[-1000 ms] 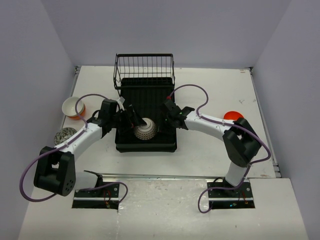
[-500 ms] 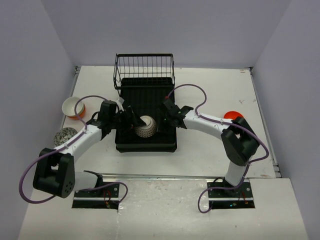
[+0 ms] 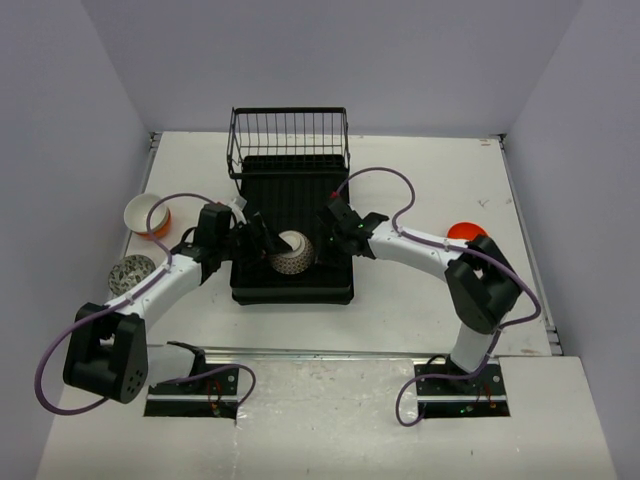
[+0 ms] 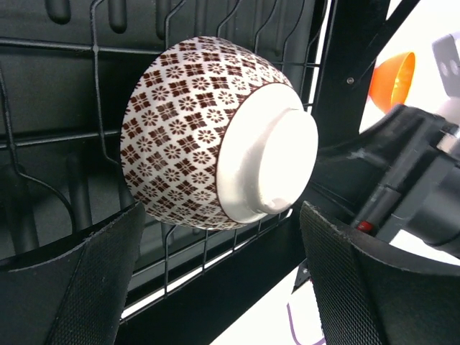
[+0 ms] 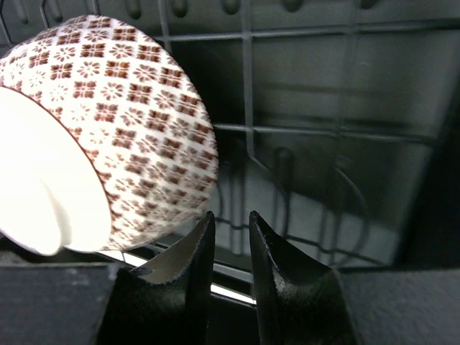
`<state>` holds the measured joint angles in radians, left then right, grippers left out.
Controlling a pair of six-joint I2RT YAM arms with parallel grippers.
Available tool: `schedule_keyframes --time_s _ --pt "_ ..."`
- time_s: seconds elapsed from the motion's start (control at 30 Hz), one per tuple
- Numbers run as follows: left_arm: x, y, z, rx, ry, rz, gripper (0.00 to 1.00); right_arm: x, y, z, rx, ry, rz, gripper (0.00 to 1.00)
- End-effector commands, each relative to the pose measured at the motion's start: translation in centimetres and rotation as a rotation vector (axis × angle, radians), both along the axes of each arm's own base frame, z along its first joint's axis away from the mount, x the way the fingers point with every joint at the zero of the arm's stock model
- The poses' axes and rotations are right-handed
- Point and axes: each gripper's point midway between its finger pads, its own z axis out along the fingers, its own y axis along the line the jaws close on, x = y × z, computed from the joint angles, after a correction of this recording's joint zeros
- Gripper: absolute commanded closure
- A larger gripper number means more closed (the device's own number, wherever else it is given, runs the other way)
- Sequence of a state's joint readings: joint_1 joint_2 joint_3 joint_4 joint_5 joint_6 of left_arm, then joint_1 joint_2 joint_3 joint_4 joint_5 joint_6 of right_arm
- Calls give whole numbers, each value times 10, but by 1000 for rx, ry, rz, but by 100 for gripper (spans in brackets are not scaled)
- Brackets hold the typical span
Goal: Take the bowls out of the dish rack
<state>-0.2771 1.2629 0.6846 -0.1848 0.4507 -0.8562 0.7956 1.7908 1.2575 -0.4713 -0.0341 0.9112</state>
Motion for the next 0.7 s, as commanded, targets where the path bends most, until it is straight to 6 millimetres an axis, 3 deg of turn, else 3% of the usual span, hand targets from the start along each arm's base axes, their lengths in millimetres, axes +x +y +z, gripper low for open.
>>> schedule_keyframes --time_s 0.0,0.03,0.07,0.17,0.4,0.67 --pt "3 0 8 -12 -32 19 11 6 -13 31 29 -113 -55 74" --pt "4 1 8 -6 -37 27 11 6 -16 43 49 -143 -66 75" --pt "4 2 9 -1 -38 33 11 7 -19 39 36 -145 -78 75" --pt "4 5 9 14 -40 44 9 10 -27 52 37 -195 -100 75" --pt "5 8 9 33 -43 54 7 19 -12 77 78 -243 -45 74" --pt "10 9 14 49 -53 53 6 30 10 84 111 -230 0 51"
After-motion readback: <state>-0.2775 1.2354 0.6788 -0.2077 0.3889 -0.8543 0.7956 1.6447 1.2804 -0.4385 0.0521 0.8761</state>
